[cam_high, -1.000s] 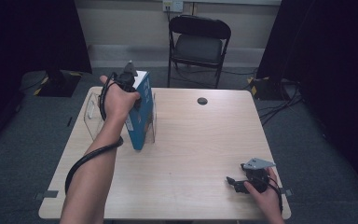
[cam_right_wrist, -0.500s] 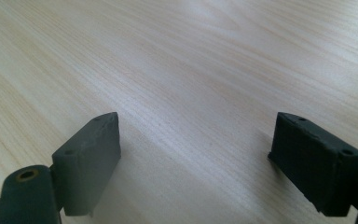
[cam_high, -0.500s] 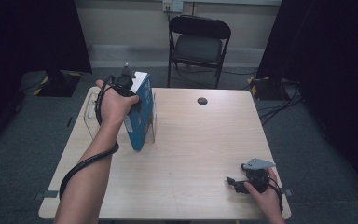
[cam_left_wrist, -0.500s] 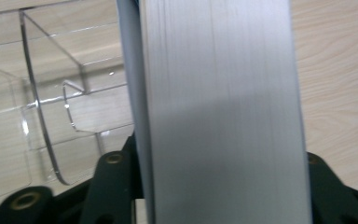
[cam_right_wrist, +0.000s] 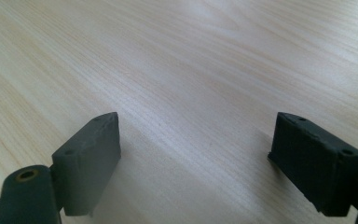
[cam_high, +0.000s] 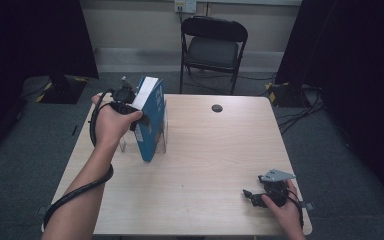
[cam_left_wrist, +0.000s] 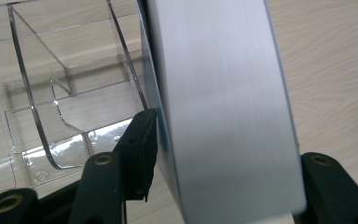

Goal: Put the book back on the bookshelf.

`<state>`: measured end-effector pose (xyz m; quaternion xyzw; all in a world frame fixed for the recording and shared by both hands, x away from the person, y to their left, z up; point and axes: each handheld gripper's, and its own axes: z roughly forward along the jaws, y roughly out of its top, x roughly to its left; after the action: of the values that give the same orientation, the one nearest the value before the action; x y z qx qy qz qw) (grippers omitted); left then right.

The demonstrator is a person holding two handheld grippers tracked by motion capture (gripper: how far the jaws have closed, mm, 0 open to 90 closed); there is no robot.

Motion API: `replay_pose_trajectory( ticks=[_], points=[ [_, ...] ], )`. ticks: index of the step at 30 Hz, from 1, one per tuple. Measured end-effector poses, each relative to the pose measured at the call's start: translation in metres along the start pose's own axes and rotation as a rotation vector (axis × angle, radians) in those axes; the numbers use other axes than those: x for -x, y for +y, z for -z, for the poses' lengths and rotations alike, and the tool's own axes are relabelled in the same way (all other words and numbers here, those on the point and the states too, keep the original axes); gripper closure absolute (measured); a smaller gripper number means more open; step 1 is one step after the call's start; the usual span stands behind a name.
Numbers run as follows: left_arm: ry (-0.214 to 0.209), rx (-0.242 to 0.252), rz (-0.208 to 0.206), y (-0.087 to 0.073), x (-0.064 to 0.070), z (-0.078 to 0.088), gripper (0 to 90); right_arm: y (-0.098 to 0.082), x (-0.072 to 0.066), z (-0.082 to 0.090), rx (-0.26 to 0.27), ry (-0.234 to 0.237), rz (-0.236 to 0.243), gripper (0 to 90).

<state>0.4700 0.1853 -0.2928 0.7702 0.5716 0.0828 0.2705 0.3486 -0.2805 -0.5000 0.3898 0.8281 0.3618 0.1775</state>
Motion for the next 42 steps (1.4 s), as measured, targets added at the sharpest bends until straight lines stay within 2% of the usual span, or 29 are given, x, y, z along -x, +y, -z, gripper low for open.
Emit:
replay_pose_trajectory(
  ticks=[4, 5, 12, 13, 17, 21, 27, 30, 36, 42],
  points=[
    [-0.015, -0.001, -0.004, -0.007, 0.000, 0.004, 44.9, 0.000, 0.000, 0.000, 0.000, 0.000, 0.000, 14.9],
    [-0.013, 0.006, -0.014, -0.009, 0.000, 0.006, 45.1, 0.000, 0.000, 0.000, 0.000, 0.000, 0.000, 14.8],
    [-0.030, 0.013, -0.015, -0.018, -0.001, 0.010, 45.7, 0.000, 0.000, 0.000, 0.000, 0.000, 0.000, 14.9],
    [-0.042, 0.009, -0.026, -0.020, -0.002, 0.011, 45.4, 0.000, 0.000, 0.000, 0.000, 0.000, 0.000, 14.9],
    [-0.052, 0.011, -0.035, -0.025, -0.002, 0.011, 44.5, 0.000, 0.000, 0.000, 0.000, 0.000, 0.000, 14.8],
    [-0.056, 0.012, -0.066, -0.032, -0.001, 0.010, 42.4, 0.000, 0.000, 0.000, 0.000, 0.000, 0.000, 14.8],
    [-0.095, 0.024, -0.076, -0.043, -0.004, 0.014, 41.3, 0.000, 0.000, 0.000, 0.000, 0.000, -0.001, 14.9],
    [-0.114, 0.016, -0.084, -0.048, -0.007, 0.014, 38.6, 0.000, 0.000, 0.000, 0.000, 0.000, 0.000, 14.8],
    [-0.129, 0.049, -0.089, -0.058, -0.011, 0.012, 35.5, 0.000, 0.000, 0.000, 0.000, 0.001, -0.001, 14.8],
    [-0.152, 0.052, -0.096, -0.069, -0.016, 0.007, 30.9, 0.000, 0.000, 0.000, 0.000, 0.002, 0.000, 14.9]
  ],
)
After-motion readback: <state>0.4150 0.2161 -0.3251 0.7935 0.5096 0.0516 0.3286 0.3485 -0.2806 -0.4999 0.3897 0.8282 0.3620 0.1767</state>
